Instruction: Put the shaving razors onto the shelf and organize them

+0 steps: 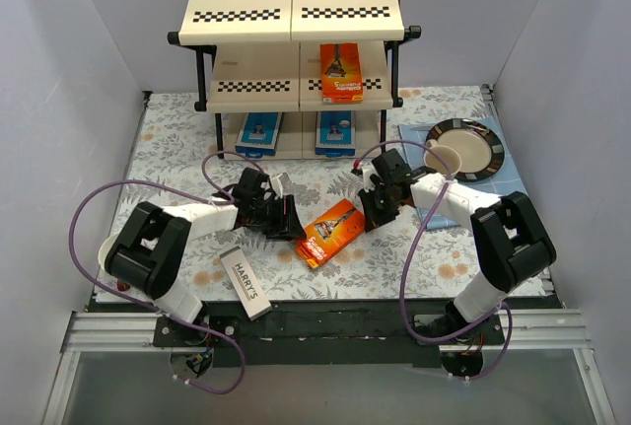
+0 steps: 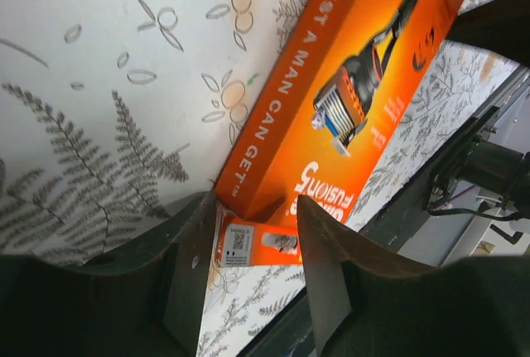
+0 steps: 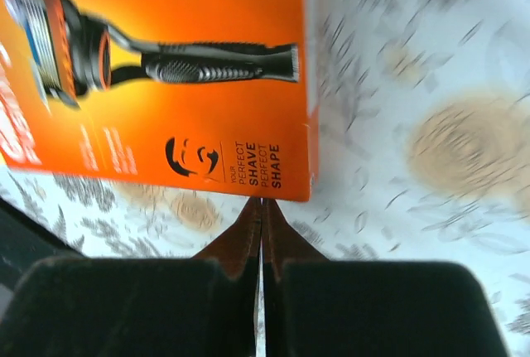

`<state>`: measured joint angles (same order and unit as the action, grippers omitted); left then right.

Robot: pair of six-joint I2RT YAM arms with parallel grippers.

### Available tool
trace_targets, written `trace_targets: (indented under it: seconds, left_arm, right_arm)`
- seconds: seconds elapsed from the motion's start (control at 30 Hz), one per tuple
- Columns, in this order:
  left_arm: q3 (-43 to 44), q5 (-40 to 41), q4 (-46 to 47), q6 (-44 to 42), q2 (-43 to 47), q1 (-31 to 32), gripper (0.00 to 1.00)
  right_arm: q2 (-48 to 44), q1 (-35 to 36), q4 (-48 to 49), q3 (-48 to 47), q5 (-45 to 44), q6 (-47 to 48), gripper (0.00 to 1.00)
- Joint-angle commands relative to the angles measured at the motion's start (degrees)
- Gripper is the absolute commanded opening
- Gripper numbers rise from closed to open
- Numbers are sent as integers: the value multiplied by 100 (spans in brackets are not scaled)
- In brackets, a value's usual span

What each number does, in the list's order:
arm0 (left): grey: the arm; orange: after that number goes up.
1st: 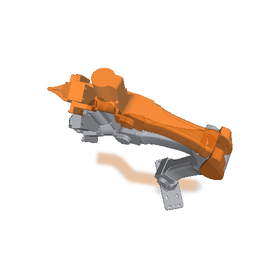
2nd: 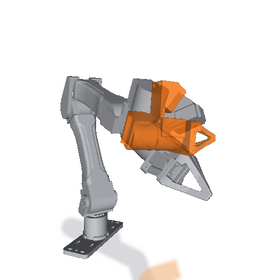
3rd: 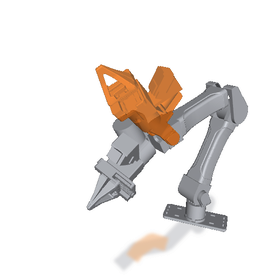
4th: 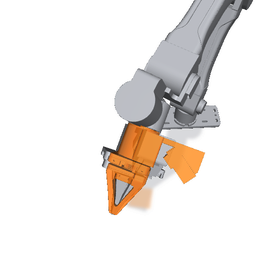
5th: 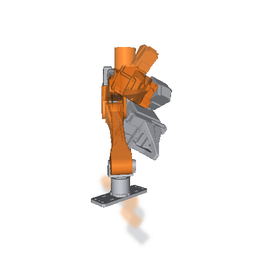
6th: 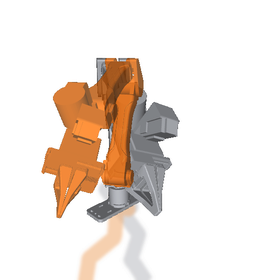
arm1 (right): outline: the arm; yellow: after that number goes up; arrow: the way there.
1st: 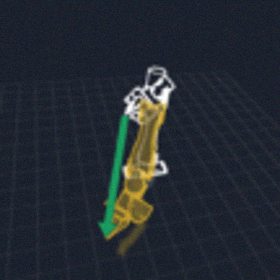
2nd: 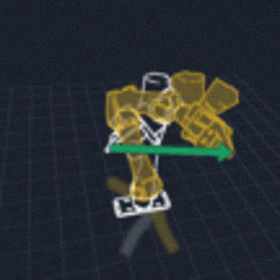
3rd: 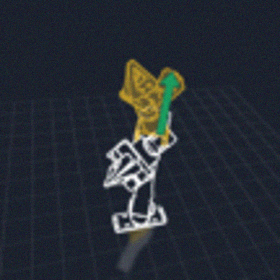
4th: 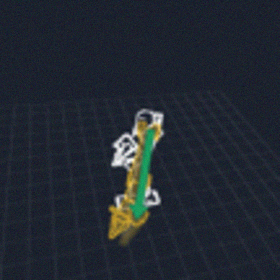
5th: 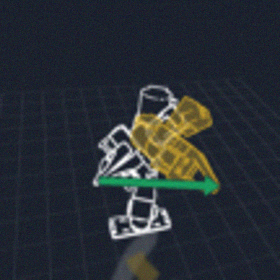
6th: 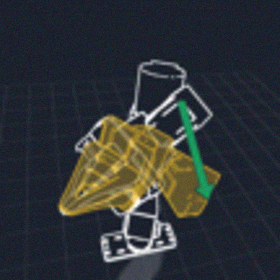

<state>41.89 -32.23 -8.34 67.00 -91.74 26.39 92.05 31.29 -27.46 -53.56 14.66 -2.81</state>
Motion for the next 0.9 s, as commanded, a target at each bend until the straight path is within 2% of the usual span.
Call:
trace_targets:
  seconds: [0.0,0.13,0.23,0.3,0.33,0.4,0.43,0.5,0.53,0.6,0.73,0.87]
  left_arm:
    - [-84,189,-419,287,708,50,44]
    - [-347,34,-740,340,1158,24,48]
    - [-638,-205,-555,445,1264,-37,48]
    - [-708,-362,-441,498,1177,-73,48]
    - [-708,-407,-388,507,1055,-90,48]
    - [-708,-469,-231,550,914,-90,48]
    - [-682,-408,-221,577,817,-90,48]
    - [-621,-75,-264,595,720,-82,47]
    - [-534,57,-308,577,702,-90,44]
    - [-480,286,-466,525,675,-134,42]
    - [-611,43,-362,445,649,-213,39]
    - [-708,-564,218,507,430,-213,26]
  right_arm:
    - [24,-193,365,-375,-42,17,1]
    - [-230,-404,321,-111,98,-123,1]
    - [-415,-580,356,152,458,-308,19]
    - [-486,-650,364,240,582,-352,27]
    - [-521,-676,391,302,739,-404,38]
    - [-530,-755,478,346,1029,-440,48]
    - [-539,-799,557,381,1413,-536,57]
    - [-557,-887,864,478,1811,-650,69]
    - [-600,-888,970,513,2204,-712,84]
    - [-697,-896,1348,680,2663,-835,99]
    - [-829,-896,1840,970,3305,-1055,99]
    - [-733,-1019,2069,1172,3509,-1204,98]
